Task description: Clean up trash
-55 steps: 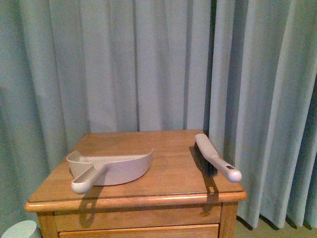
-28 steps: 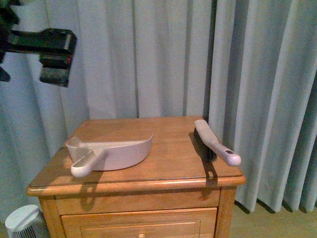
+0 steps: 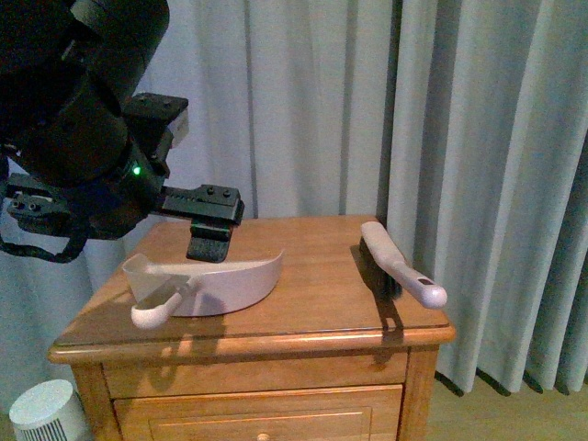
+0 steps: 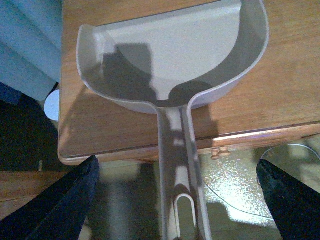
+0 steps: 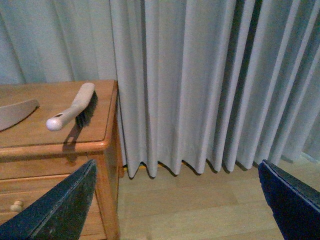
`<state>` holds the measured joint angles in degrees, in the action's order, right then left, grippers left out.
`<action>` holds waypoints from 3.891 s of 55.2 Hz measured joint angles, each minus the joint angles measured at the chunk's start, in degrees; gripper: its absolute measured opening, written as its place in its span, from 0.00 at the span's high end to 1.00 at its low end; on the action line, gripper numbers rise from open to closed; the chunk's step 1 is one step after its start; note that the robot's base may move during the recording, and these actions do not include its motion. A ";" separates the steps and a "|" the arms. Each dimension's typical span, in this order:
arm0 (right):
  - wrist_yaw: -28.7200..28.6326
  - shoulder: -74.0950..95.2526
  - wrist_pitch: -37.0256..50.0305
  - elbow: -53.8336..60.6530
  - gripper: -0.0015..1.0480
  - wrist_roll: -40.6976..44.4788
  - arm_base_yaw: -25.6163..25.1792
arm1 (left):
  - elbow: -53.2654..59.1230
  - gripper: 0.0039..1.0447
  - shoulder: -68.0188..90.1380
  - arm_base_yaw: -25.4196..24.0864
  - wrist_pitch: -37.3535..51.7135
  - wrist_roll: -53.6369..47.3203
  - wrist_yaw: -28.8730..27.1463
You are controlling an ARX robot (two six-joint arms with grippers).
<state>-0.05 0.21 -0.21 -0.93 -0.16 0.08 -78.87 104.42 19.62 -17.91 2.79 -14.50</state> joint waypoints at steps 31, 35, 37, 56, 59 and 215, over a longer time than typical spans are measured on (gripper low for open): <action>0.00 0.00 0.00 0.00 0.07 0.00 0.00 | 0.50 0.07 6.95 -1.14 2.71 2.03 2.16; 0.00 0.00 0.00 0.00 0.07 0.00 0.00 | 0.50 0.07 7.37 -1.27 3.06 2.03 2.36; 0.00 0.00 0.00 0.00 0.07 0.00 0.00 | 0.50 0.07 7.52 -1.33 3.23 2.03 2.36; 0.00 0.00 0.00 0.00 0.07 0.00 0.00 | 0.50 0.10 8.90 -2.01 3.43 1.75 2.47; 0.00 0.00 0.00 0.00 0.07 0.00 0.00 | 0.50 0.24 8.90 -2.01 3.43 1.66 2.49; 9.16 54.73 -12.26 -43.60 0.07 -11.34 18.67 | 53.75 0.74 -86.79 -26.32 8.41 5.33 29.86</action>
<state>9.10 54.94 -12.47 -44.53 -11.51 18.74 -25.12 17.63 -6.70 -9.50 8.12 15.35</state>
